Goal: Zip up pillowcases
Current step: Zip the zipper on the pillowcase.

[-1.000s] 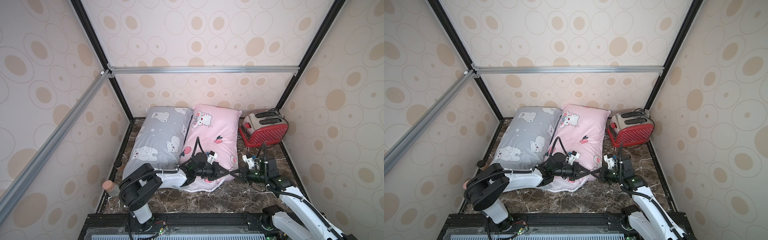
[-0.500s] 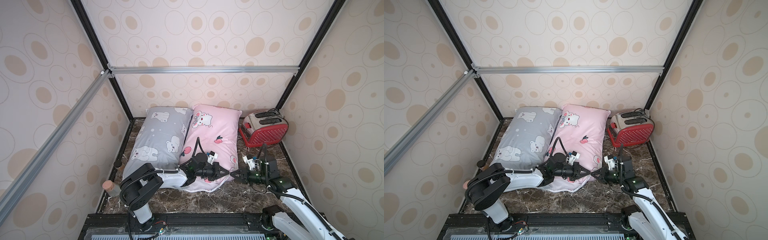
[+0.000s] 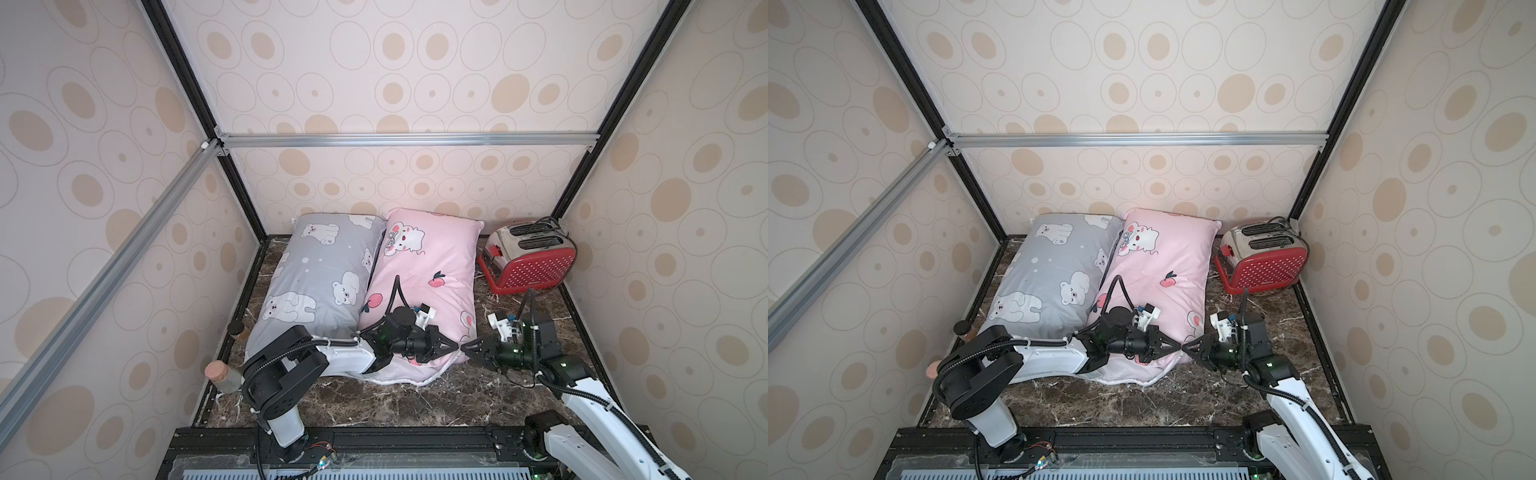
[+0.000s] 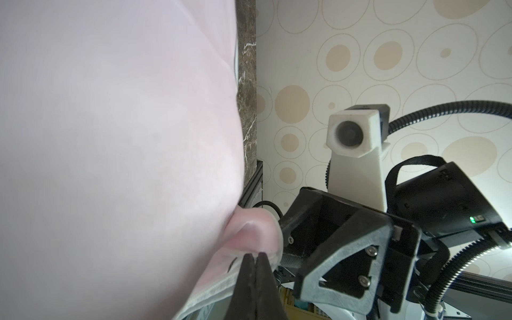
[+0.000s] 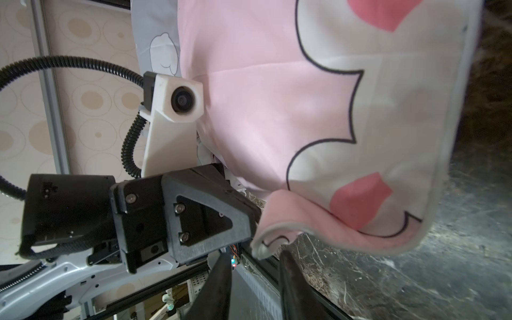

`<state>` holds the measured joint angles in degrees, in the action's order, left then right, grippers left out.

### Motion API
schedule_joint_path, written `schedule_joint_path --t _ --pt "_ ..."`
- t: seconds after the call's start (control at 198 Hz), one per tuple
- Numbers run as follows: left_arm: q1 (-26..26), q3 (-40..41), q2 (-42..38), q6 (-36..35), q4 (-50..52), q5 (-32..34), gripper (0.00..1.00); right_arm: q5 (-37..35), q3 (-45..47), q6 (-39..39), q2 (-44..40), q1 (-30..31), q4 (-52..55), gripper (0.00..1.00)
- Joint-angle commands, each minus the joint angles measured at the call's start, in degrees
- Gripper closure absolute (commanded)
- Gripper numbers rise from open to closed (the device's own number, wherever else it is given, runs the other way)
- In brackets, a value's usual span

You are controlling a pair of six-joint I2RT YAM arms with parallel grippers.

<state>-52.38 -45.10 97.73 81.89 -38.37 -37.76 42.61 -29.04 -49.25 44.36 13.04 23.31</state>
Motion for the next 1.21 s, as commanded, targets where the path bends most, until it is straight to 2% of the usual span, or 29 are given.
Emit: schedule_joint_path --t 0.0,0.126,0.541,0.688,0.84,1.209 --pt "-1.2 -1.4 0.2 -0.5 -0.1 0.2 1.0 -0.8 -1.0 0.0 0.6 -0.5 0.9 0.64" --pt "-1.7 -1.3 0.1 -0.6 0.0 0.5 1.0 -2.8 -1.6 0.8 0.0 -1.0 2.4 0.67" --pt "-2.1 -2.4 0.9 -1.4 0.7 0.3 1.0 -1.3 0.3 0.3 0.9 -1.2 1.1 0.8" --pt "-2.4 -2.9 -0.1 -4.7 4.4 1.0 1.0 -1.2 0.6 0.4 0.9 -1.2 1.3 1.0" --pt "-2.4 -3.0 -1.2 -7.9 8.9 2.5 1.0 -2.2 -0.7 2.2 -0.2 -1.3 4.8 1.0" --pt "-2.5 -0.6 -2.3 -8.9 12.8 8.0 1.0 -7.0 -3.7 4.0 -5.1 -1.9 12.6 1.0"
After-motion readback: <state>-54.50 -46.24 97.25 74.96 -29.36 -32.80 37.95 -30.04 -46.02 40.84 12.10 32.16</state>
